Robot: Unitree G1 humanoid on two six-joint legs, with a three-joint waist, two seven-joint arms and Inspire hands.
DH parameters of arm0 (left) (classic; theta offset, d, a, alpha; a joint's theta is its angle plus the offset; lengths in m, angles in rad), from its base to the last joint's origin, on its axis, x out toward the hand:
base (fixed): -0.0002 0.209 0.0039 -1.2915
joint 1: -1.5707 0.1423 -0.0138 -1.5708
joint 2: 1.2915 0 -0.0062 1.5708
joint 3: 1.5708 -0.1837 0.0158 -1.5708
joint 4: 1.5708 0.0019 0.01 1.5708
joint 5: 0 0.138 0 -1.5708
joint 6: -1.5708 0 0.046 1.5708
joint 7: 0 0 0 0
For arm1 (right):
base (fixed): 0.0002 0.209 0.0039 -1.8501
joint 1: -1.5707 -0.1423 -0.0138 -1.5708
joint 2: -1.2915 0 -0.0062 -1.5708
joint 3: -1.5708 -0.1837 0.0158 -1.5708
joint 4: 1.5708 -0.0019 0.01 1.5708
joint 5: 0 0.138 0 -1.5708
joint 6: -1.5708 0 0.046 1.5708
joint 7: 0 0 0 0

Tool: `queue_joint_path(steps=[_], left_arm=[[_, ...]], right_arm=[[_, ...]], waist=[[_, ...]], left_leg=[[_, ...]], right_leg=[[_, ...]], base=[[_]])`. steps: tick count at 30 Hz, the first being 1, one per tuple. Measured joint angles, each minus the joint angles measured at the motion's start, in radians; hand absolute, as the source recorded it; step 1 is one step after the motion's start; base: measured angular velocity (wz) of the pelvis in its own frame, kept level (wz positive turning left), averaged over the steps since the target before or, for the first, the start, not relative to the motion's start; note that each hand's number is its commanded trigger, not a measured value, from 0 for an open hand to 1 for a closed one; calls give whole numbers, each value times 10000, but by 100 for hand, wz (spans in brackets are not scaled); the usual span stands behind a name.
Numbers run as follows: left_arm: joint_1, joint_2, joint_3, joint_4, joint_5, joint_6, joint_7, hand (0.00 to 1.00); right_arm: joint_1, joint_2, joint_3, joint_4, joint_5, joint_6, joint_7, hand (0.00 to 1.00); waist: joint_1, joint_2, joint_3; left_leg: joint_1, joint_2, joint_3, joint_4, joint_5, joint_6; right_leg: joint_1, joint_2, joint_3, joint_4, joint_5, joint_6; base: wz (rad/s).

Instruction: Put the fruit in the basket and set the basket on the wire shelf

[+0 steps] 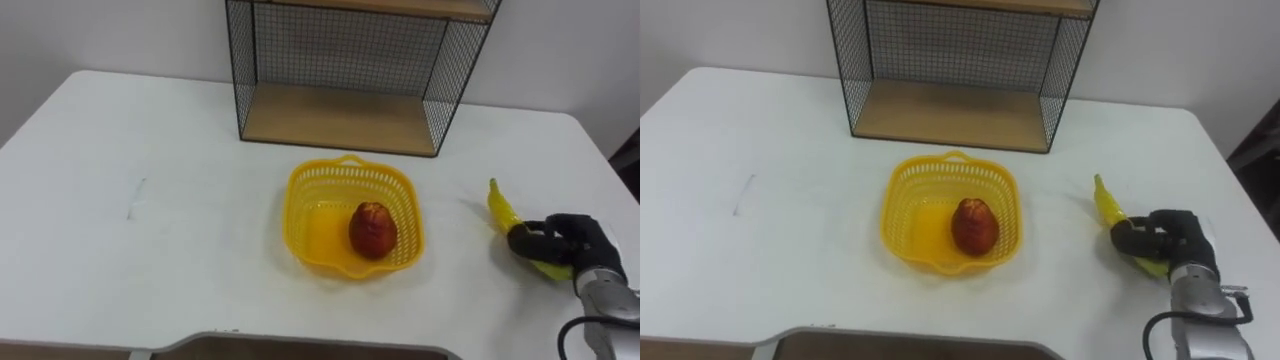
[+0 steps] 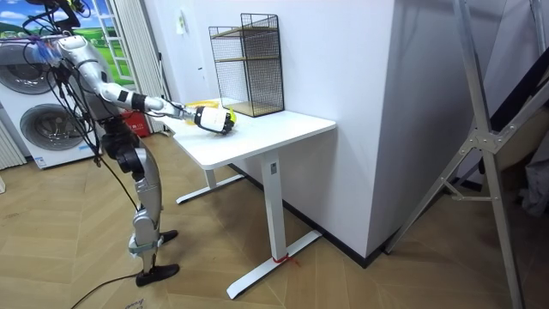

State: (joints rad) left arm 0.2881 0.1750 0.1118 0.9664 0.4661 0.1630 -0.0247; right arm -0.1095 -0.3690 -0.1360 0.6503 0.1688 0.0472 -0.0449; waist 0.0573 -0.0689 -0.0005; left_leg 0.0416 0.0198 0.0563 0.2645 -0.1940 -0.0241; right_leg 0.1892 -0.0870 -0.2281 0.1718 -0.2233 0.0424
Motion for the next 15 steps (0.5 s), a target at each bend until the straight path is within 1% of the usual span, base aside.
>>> queue_joint_path(steps=[1,3,4,5,6,7,10,13,15], left_arm=[[-10,-4,0,-16,1,-3,0,0],[-57,-23,4,-26,63,-5,0,0],[-57,-23,4,-26,63,-2,0,0],[-65,-28,4,-25,59,-1,0,0],[-77,-36,4,-25,59,0,0,0],[-76,-44,5,-25,59,0,0,0],[-73,-75,12,-25,60,-1,0,0],[95,-140,8,-25,56,-1,3,0],[130,-156,-184,-25,56,0,40,0]], right_arm=[[72,111,3,-199,248,0,19,100],[403,470,168,-1059,1157,2,141,100],[465,548,253,-1254,1347,1,164,100],[547,637,450,-1565,1795,2,266,100],[554,704,612,-1716,2208,3,388,100],[554,714,787,-1813,2492,6,464,100],[552,756,904,-2008,2723,6,586,100],[555,831,943,-2368,3087,3,749,100],[556,873,949,-2591,3210,3,793,100]], waist=[[5,25,-1],[44,96,-22],[45,109,-16],[38,154,8],[31,189,14],[29,211,10],[47,223,7],[13,212,6],[15,204,0]], left_leg=[[22,1,17,-25,0,0],[72,1,63,-98,0,0],[72,0,64,-99,0,0],[68,0,64,-95,0,0],[57,0,63,-92,0,-1],[54,0,59,-92,0,-1],[34,-4,20,-85,0,-1],[33,-6,-4,-100,0,-1],[15,-6,-4,-88,0,-1]], right_leg=[[6,3,21,-10,0,0],[9,2,72,-36,0,1],[9,2,71,-35,0,1],[10,1,66,-35,0,1],[7,-1,59,-35,0,1],[8,-2,50,-35,-1,1],[12,-1,31,-35,-1,1],[12,2,37,-35,-1,2],[6,2,37,-35,-3,3]], base=[[-8],[-5],[0],[0],[0],[0],[4],[0],[0]])
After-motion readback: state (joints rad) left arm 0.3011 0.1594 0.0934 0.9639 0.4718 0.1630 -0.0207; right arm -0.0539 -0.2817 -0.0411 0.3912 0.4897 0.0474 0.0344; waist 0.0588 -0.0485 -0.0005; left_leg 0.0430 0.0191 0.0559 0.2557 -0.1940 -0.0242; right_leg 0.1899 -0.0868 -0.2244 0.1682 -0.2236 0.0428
